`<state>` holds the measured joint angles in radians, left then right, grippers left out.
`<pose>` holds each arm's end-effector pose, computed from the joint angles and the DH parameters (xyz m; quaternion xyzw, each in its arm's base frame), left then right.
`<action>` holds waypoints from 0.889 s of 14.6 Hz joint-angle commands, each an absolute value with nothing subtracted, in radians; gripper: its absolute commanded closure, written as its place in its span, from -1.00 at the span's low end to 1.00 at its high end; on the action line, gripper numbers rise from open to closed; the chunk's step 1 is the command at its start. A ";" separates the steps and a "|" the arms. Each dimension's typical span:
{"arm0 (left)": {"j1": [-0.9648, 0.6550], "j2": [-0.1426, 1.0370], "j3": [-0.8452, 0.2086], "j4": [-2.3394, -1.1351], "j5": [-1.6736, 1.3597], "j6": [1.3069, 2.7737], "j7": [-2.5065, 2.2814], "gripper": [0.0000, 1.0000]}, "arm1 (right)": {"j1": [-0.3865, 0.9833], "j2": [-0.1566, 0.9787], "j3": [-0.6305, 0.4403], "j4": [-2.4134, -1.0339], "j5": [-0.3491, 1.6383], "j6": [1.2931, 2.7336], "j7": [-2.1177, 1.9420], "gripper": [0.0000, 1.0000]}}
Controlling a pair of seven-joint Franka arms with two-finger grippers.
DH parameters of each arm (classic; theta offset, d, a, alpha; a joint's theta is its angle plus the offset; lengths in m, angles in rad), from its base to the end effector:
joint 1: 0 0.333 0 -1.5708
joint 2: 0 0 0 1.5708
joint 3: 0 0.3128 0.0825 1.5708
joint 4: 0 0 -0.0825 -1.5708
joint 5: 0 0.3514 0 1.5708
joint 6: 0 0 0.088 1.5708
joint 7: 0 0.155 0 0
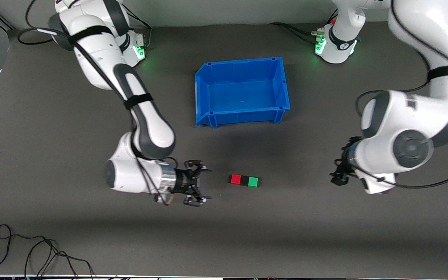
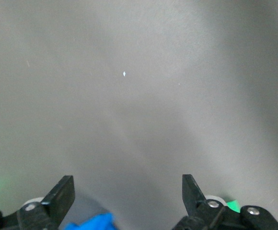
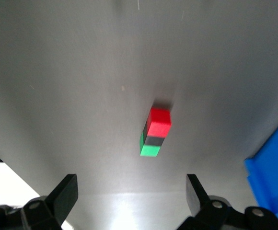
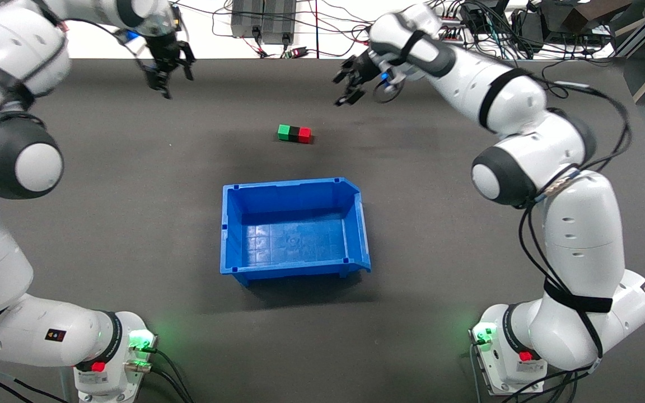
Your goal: Attach green and red cubes to black cube
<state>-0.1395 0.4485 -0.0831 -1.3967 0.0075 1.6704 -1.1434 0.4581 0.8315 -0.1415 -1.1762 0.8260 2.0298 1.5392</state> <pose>0.6165 -0.1308 0.3961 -0.8916 -0.4442 0.0763 0.0433 0.6726 0.3283 0.2813 -0.6810 0.6612 0.2430 0.1998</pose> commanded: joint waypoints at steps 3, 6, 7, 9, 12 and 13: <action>-0.054 0.238 -0.087 -1.578 0.023 1.652 -0.639 -1.00 | 0.419 0.706 -0.251 -1.226 0.710 1.771 1.340 -1.00; 0.012 0.112 -0.087 -1.676 0.020 1.652 -0.372 -1.00 | 0.413 0.648 -0.398 -1.241 0.707 1.604 1.107 -1.00; 0.044 0.077 -0.089 -1.695 -0.003 1.649 -0.288 -1.00 | 0.416 0.631 -0.443 -1.241 0.687 1.557 1.041 -1.00; 0.063 0.051 -0.090 -1.681 -0.018 1.594 -0.192 -1.00 | 0.414 0.574 -0.483 -1.253 0.593 1.505 0.916 -1.00; 0.061 0.020 -0.092 -1.646 -0.018 1.632 -0.079 -1.00 | 0.411 0.442 -0.482 -1.330 0.389 1.502 0.789 -1.00; 0.064 0.021 -0.091 -1.613 -0.018 1.631 -0.033 -1.00 | 0.404 0.402 -0.479 -1.356 0.341 1.503 0.741 -1.00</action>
<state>0.0599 0.0454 -0.0857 -1.6369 -0.0098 1.6169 -0.1245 0.3915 0.5234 -0.4865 -1.2455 0.4416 1.4914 0.8326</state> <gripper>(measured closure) 0.000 0.000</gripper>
